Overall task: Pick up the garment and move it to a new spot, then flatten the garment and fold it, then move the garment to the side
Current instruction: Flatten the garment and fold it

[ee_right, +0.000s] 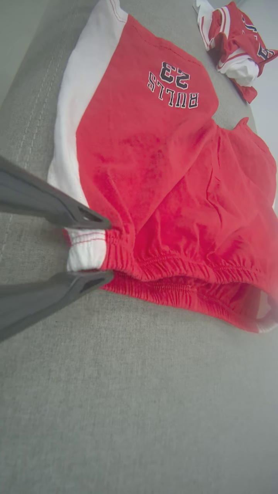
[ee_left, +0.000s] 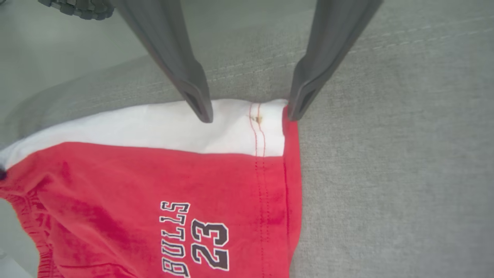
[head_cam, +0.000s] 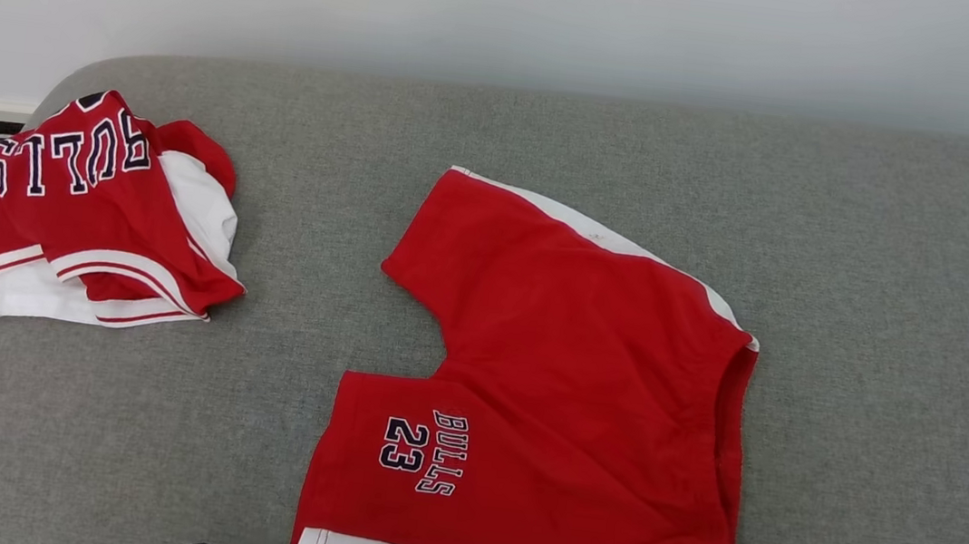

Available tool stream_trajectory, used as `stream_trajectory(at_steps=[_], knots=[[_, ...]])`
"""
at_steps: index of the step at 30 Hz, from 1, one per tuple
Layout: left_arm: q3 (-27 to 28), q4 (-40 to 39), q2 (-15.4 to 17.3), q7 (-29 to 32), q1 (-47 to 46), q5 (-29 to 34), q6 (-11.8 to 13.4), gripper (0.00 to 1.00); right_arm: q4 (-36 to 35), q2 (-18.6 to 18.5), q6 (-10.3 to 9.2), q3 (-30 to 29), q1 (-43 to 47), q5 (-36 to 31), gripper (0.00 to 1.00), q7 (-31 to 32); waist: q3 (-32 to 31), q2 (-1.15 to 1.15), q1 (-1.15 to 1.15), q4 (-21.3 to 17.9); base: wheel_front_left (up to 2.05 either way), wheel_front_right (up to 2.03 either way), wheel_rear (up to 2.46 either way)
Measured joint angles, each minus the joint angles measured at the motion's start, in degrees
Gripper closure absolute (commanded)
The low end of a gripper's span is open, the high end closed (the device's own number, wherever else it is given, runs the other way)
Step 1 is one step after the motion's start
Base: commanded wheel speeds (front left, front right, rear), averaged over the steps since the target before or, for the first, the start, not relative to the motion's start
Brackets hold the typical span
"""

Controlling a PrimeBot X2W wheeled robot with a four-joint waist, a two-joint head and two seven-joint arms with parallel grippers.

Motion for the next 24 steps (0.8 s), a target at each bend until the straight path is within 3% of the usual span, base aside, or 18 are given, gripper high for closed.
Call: stream_trajectory(at_steps=[1,3,4,15,24], knots=[[-0.08,0.49,-0.27,0.09,-0.13,-0.49,-0.51,0.32,0.09,-0.05,0.0,0.08,-0.2,0.0,1.0,0.0,0.21,0.0,0.0,0.0,0.0,0.0,0.0],[-0.13,1.41,-0.51,0.26,-0.63,-0.92,-1.22,0.72,0.22,-0.27,0.0,0.2,-0.49,0.09,1.0,0.0,0.56,0.0,0.0,0.02,0.0,0.0,0.0],[-0.09,1.74,-0.62,0.16,-0.85,-1.11,-1.26,0.97,0.26,-0.34,0.0,0.25,-0.56,0.11,1.0,0.0,0.67,0.0,0.0,0.03,0.0,0.0,0.0],[0.48,2.47,-1.1,-1.35,-1.91,-1.68,-2.25,1.0,-0.33,-0.82,0.0,0.71,-1.35,0.9,1.0,0.0,1.43,0.0,0.01,-0.49,0.0,0.0,0.0],[3.89,-6.73,2.25,-2.01,-2.3,-2.47,-0.63,1.0,-5.54,-1.62,0.0,0.12,-1.46,0.93,1.0,0.0,2.28,0.0,0.0,-0.7,0.0,0.0,0.0]])
